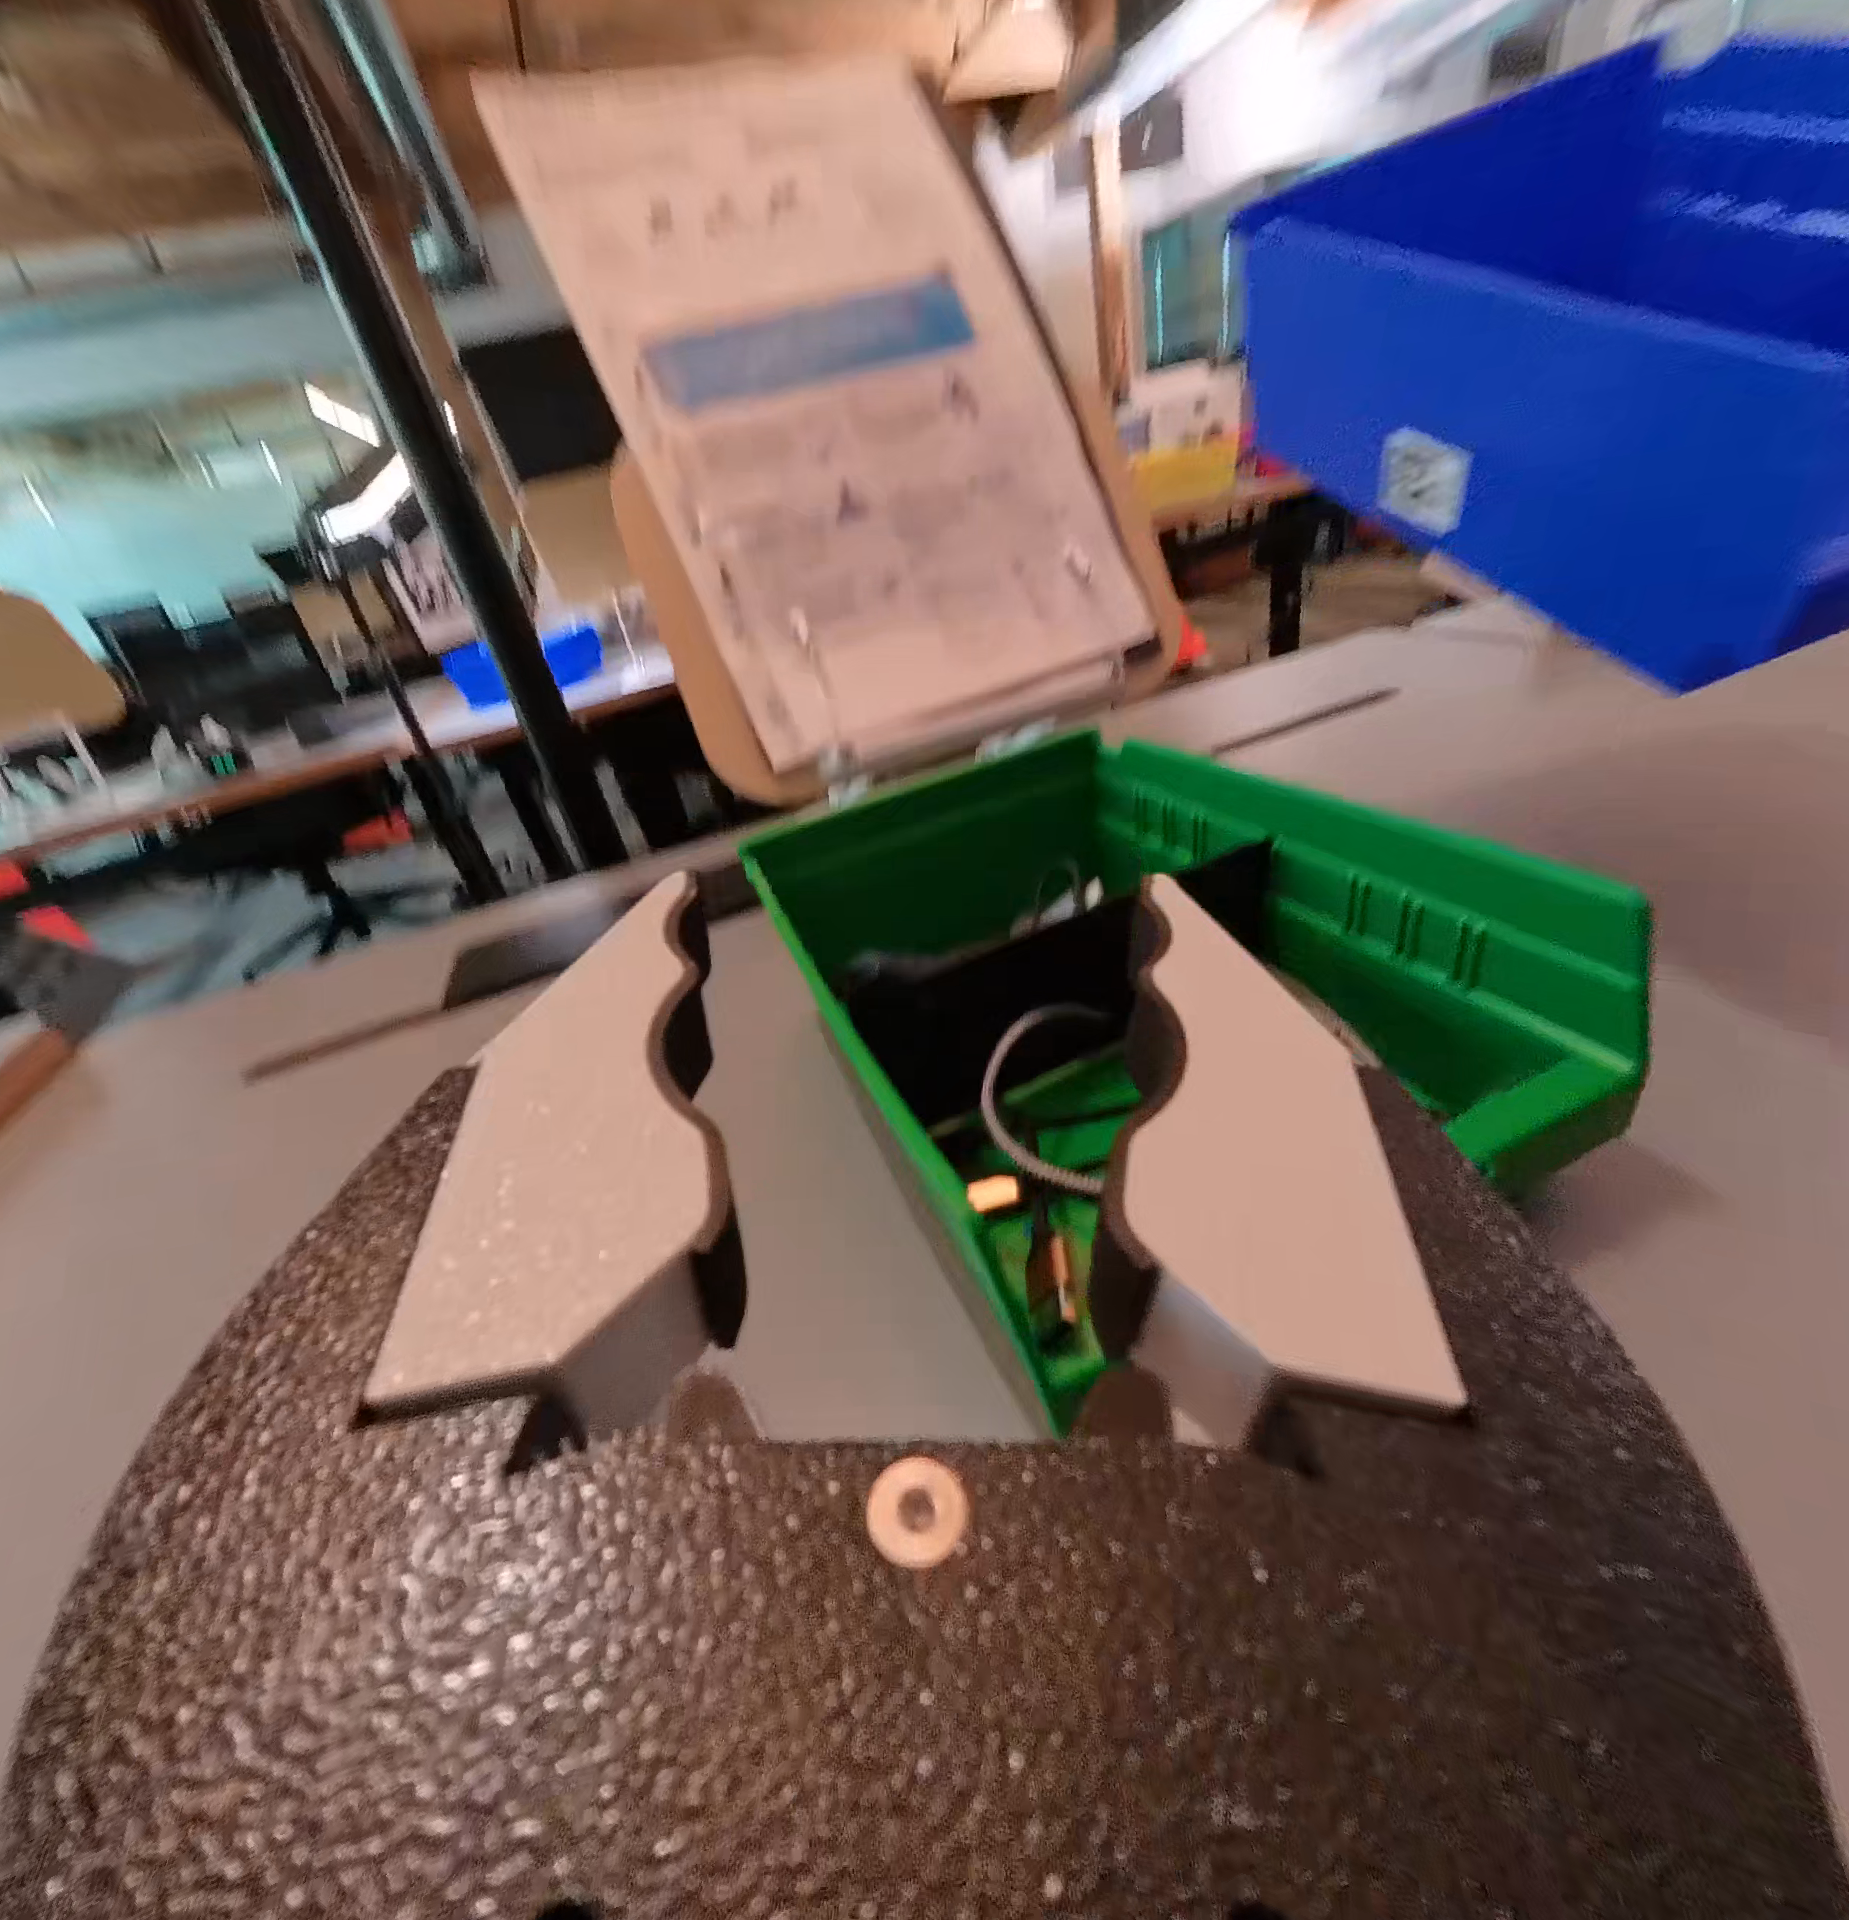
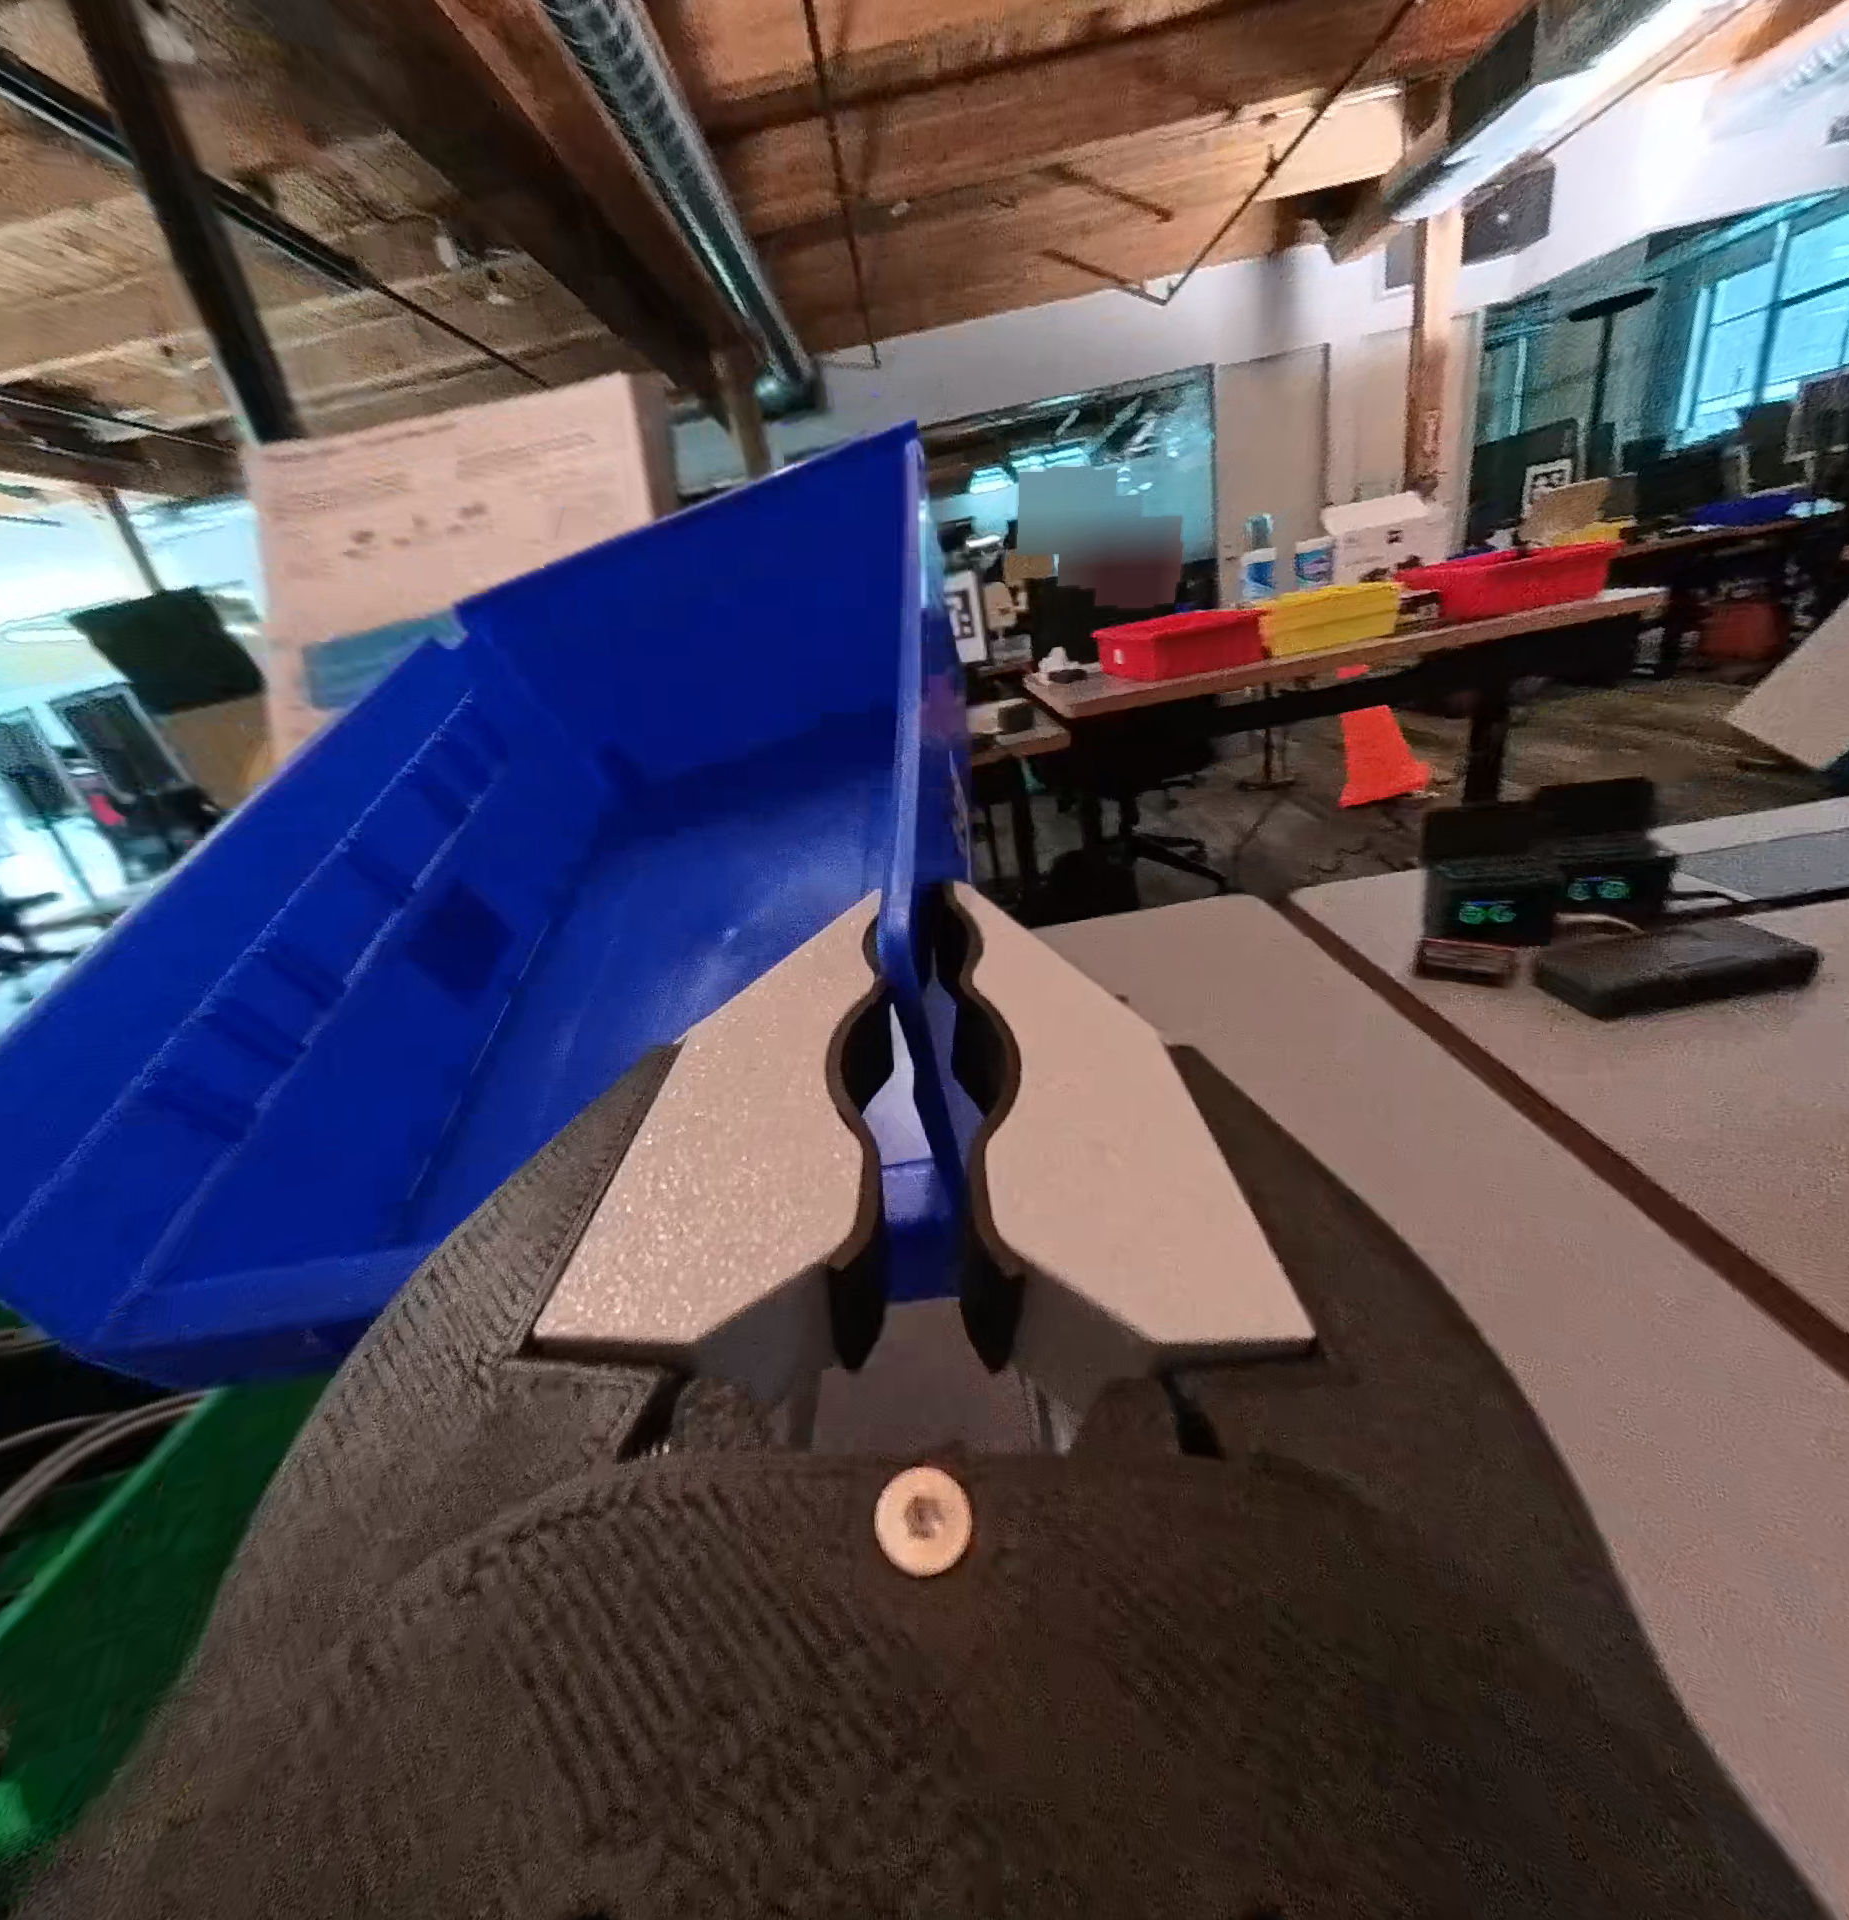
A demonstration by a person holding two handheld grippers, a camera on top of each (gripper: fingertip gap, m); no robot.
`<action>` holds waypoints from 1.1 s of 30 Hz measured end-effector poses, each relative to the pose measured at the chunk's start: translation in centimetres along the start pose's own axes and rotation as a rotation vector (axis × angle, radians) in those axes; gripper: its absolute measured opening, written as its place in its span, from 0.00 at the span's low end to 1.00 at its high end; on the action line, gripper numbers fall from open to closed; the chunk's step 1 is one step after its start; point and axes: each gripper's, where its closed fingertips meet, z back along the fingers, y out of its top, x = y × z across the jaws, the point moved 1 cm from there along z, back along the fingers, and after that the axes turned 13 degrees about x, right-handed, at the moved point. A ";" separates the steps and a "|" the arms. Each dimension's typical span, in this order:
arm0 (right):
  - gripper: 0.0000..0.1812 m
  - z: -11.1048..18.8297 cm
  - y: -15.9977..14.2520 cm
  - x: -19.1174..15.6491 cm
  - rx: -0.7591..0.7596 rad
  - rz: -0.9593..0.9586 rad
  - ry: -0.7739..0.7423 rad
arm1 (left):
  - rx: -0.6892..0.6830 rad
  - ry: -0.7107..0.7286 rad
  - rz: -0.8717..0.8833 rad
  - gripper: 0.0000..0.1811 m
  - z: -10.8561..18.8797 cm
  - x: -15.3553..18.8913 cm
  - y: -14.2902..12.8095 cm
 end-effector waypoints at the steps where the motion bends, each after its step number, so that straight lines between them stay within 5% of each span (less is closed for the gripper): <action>1: 0.02 0.0 -0.3 2.2 -0.024 0.025 -0.033 | -0.059 0.002 0.027 0.47 -0.1 -0.3 -1.6; 5: 0.03 0.0 -3.9 9.5 -0.127 0.048 -0.144 | -0.251 -0.007 0.157 0.54 -0.4 -0.6 -6.8; 10: 0.04 1.0 -10.0 14.7 -0.288 -0.070 -0.243 | -0.333 -0.007 0.221 0.46 -0.5 -0.4 -10.1; 13: 0.03 1.1 -11.1 15.5 -0.276 -0.118 -0.263 | -0.302 -0.057 0.203 0.41 -0.6 0.4 -10.7; 16: 0.02 0.6 -12.0 15.6 -0.292 -0.029 -0.271 | -0.265 -0.058 0.185 0.12 -0.7 0.3 -10.4; 23: 0.02 -2.2 -15.0 15.4 -0.371 -0.003 -0.253 | -0.300 0.095 -0.017 0.02 0.4 -4.2 -11.1; 28: 0.39 -2.6 -12.8 14.9 -0.398 0.213 -0.295 | -0.306 0.182 0.053 0.03 2.0 -9.1 -11.6; 33: 0.51 -2.1 -8.3 8.7 -0.243 0.342 -0.167 | -0.314 0.252 0.082 0.02 4.2 -14.0 -12.0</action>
